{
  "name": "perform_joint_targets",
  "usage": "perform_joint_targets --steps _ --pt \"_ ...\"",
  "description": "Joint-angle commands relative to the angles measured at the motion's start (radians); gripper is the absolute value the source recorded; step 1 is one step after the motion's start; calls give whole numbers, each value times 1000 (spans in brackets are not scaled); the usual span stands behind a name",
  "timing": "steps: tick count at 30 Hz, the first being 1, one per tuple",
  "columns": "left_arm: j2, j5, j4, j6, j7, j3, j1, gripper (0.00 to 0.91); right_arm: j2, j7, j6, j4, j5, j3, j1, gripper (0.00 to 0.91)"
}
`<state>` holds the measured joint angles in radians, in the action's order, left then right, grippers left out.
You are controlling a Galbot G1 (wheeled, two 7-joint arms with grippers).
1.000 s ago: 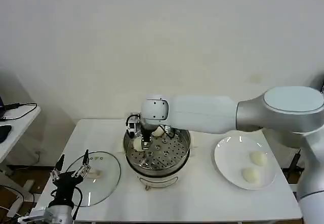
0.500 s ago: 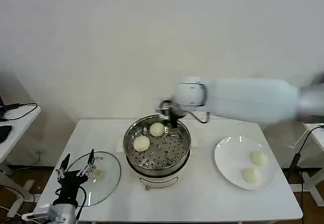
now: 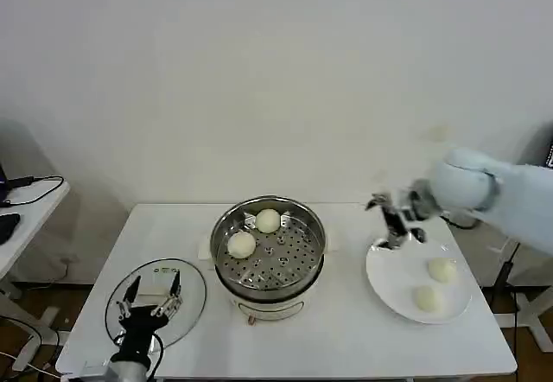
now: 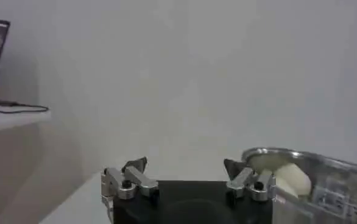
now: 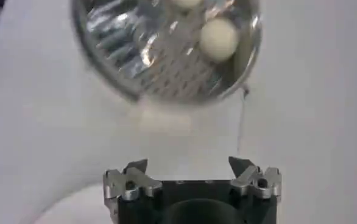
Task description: Take steamed baozi put them in steamer then cover it.
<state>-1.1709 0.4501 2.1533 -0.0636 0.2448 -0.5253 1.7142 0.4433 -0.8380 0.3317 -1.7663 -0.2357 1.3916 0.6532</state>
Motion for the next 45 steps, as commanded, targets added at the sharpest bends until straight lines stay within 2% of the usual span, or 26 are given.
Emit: perform_joint_targets --steps 1,6,14,22,30,40,45 --pt "-7 -36 -25 -12 -2 31 20 907 -319 -86 -229 -29 329 -326 -401 907" --pt "-13 -50 -30 -21 -4 35 27 907 -320 -90 -283 -3 436 -373 -484 907" --pt "0 -44 -41 -25 -5 21 22 907 -320 -68 -229 8 463 -397 -573 907" --pt "46 114 -21 -14 9 -93 12 907 -284 -60 -209 35 454 -427 -676 907" --pt "45 122 12 -3 11 -114 18 907 -240 -53 -159 62 433 -437 -716 907" --pt "42 120 32 4 14 -127 28 907 -120 -31 -143 172 418 -590 -863 907" --pt "40 119 38 5 15 -137 34 907 -87 -27 -135 218 420 -609 -886 907"
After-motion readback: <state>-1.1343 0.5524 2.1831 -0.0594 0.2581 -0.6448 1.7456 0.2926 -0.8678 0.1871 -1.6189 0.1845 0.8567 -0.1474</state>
